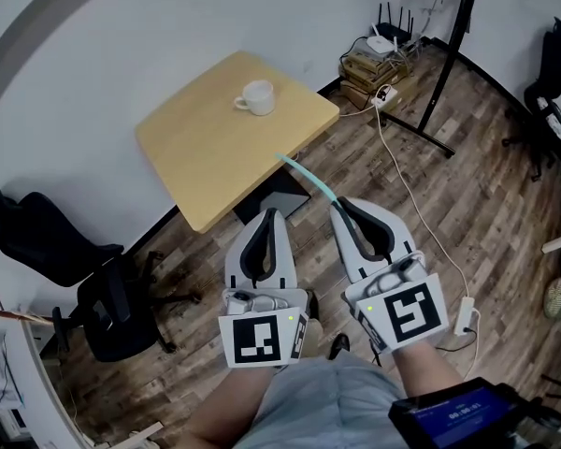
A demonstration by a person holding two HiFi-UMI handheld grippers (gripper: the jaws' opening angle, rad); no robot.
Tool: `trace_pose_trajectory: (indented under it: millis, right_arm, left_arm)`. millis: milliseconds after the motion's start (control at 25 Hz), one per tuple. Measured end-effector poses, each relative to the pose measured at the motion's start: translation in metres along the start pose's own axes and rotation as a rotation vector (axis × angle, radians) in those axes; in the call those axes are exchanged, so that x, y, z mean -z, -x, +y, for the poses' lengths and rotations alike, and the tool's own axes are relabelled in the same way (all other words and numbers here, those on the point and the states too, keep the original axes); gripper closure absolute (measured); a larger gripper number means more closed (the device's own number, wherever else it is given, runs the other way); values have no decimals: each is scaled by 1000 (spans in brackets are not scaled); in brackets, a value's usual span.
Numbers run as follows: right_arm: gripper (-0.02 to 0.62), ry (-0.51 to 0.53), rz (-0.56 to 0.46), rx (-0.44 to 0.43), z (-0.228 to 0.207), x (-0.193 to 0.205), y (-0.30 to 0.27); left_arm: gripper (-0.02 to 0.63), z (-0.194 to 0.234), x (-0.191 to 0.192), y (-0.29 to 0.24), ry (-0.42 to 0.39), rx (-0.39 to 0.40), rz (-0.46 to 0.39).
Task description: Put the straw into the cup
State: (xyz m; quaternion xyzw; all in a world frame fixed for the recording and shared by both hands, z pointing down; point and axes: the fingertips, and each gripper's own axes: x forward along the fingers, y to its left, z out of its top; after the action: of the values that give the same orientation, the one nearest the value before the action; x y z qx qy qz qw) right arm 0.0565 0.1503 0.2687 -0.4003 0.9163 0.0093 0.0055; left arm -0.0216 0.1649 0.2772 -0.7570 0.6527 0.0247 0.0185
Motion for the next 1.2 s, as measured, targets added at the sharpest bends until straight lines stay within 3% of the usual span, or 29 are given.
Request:
trace_pose_trajectory:
  millis: [560, 1200]
  right_arm:
    - [572, 64, -28, 39, -30, -21, -117]
    - [574, 21, 22, 47, -90, 12, -184]
  left_arm:
    - [609, 72, -16, -104, 16, 55, -71]
    - [609, 90, 27, -188, 32, 55, 17]
